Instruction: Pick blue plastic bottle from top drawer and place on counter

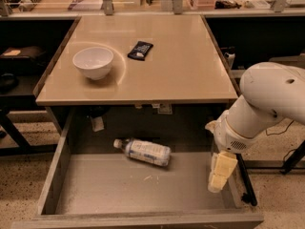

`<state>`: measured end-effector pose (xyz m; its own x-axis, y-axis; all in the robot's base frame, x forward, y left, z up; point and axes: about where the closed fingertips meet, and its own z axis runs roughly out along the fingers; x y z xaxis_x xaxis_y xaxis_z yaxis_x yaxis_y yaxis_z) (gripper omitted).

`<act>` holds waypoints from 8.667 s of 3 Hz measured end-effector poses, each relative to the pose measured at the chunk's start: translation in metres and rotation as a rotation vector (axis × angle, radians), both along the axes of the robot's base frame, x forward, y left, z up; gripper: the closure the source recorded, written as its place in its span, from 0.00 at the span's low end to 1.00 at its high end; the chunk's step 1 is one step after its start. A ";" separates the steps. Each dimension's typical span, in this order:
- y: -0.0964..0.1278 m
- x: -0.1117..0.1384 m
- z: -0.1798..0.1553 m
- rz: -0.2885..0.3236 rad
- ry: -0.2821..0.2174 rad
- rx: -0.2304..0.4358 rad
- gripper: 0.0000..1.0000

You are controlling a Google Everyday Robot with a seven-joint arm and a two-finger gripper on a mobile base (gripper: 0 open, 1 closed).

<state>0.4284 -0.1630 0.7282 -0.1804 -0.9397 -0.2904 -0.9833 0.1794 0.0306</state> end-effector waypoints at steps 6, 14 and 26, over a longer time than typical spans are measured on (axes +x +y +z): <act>0.076 0.060 -0.070 -0.108 -0.111 0.424 0.00; 0.167 0.073 -0.109 -0.019 -0.104 0.483 0.66; 0.002 -0.024 0.232 -0.062 -0.726 0.507 1.00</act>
Offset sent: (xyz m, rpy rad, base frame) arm 0.0254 0.0543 -0.0477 0.3004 -0.1309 0.0394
